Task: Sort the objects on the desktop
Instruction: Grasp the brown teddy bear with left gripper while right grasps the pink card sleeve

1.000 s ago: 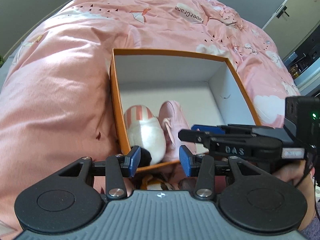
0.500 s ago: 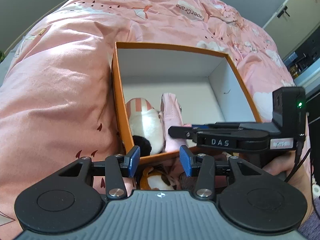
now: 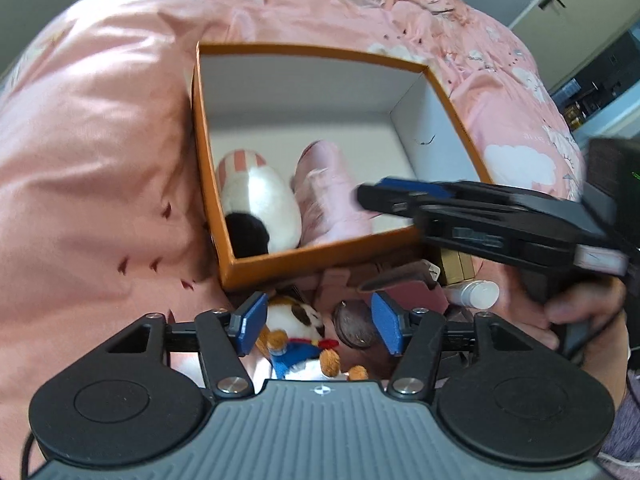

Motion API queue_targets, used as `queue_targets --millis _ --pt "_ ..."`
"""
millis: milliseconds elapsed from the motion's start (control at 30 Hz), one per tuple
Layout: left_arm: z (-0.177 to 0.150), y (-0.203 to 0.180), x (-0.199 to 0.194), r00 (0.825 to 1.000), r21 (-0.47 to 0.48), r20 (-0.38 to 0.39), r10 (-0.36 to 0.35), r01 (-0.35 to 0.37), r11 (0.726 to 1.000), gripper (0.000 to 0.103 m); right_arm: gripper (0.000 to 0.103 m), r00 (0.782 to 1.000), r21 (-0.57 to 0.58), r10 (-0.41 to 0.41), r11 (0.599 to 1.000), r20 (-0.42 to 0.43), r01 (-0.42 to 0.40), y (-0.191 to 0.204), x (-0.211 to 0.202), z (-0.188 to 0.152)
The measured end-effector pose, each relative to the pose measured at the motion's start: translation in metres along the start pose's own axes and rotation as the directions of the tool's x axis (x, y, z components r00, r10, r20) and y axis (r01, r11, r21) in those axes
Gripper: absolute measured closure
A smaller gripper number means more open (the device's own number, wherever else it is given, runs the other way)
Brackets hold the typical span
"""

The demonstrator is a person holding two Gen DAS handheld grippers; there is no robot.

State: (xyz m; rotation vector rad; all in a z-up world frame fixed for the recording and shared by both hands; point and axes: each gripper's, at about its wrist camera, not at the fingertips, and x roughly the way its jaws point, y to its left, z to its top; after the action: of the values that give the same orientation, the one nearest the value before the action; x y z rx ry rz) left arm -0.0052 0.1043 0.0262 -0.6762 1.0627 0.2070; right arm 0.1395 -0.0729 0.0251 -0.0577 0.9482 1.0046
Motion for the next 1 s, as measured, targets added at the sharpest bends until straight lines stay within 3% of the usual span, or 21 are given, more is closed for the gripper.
queue_targets --millis 167,333,500,633,700,800,900,1000 --pt "-0.005 0.007 0.02 0.997 -0.057 -0.074 0.009 -0.013 0.998 0.034 0.067 0.999 0.001 -0.002 1.0 0.054 0.002 -0.008 -0.041 -0.016" --pt "-0.014 0.009 0.039 0.991 -0.067 -0.129 0.036 -0.045 0.997 0.034 0.067 0.995 0.006 -0.075 0.997 0.072 0.075 -0.02 -0.071 -0.041" --pt "-0.02 0.014 0.058 0.982 -0.084 -0.182 0.044 -0.06 0.995 0.033 0.067 0.985 0.032 -0.169 0.985 0.043 0.168 -0.038 -0.084 -0.067" --pt "-0.024 0.019 0.075 0.975 -0.121 -0.221 0.018 -0.045 0.992 0.031 0.067 0.983 0.039 -0.182 0.982 -0.008 0.182 -0.048 -0.086 -0.085" --pt "-0.026 0.018 0.08 0.974 -0.112 -0.222 0.043 -0.069 0.991 0.031 0.065 0.987 0.0 -0.162 0.987 -0.018 0.162 -0.044 -0.084 -0.091" --pt "-0.029 0.018 0.081 0.976 -0.107 -0.213 0.043 -0.067 0.992 0.047 0.06 0.988 -0.091 -0.15 0.985 -0.038 0.146 -0.031 -0.074 -0.089" --pt "-0.029 0.016 0.075 0.979 -0.078 -0.196 0.053 -0.07 0.995 0.055 0.06 0.984 -0.223 -0.165 0.964 -0.074 0.144 -0.019 -0.058 -0.085" --pt "-0.029 0.013 0.066 0.983 -0.044 -0.178 0.04 -0.049 0.998 0.057 0.059 0.974 -0.332 -0.184 0.934 -0.13 0.132 -0.013 -0.04 -0.081"
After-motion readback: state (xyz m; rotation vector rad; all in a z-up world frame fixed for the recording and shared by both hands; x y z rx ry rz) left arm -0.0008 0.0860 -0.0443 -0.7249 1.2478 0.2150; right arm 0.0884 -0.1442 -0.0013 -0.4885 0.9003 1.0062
